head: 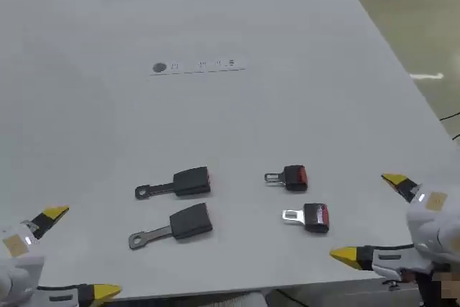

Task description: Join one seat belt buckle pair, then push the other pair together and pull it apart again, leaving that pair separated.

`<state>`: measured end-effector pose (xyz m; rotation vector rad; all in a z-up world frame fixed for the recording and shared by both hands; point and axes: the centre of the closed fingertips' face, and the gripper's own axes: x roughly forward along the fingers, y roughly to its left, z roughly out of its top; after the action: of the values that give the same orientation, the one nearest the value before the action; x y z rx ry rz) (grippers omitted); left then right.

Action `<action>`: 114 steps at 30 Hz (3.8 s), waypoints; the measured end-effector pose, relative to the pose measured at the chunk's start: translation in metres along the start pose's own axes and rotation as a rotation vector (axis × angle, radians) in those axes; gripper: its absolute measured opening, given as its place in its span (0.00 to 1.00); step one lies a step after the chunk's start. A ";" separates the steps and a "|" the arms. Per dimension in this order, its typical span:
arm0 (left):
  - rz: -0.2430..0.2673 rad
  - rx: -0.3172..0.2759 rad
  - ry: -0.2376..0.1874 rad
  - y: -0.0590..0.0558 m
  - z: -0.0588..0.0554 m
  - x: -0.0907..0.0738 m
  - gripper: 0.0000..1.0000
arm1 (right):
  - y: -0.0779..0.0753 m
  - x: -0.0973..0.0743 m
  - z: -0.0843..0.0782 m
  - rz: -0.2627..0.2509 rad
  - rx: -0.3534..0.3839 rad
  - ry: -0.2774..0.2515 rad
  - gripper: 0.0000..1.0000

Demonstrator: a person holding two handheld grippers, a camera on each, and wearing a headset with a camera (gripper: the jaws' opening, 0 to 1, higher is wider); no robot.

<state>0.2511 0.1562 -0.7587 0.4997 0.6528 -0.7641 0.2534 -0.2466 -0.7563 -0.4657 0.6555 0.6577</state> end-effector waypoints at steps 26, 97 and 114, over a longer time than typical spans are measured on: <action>0.017 -0.005 -0.043 0.000 -0.001 0.000 1.00 | 0.017 -0.006 0.002 0.051 0.071 -0.007 0.93; -0.083 0.046 0.082 -0.017 0.004 0.017 0.84 | 0.028 0.000 0.003 0.140 -0.129 0.067 0.78; -0.232 0.165 0.143 -0.035 0.014 0.063 0.78 | 0.030 0.033 -0.003 0.284 -0.224 0.110 0.67</action>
<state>0.2634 0.0961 -0.7991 0.6405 0.7934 -1.0136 0.2516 -0.2143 -0.7865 -0.6257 0.7640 0.9852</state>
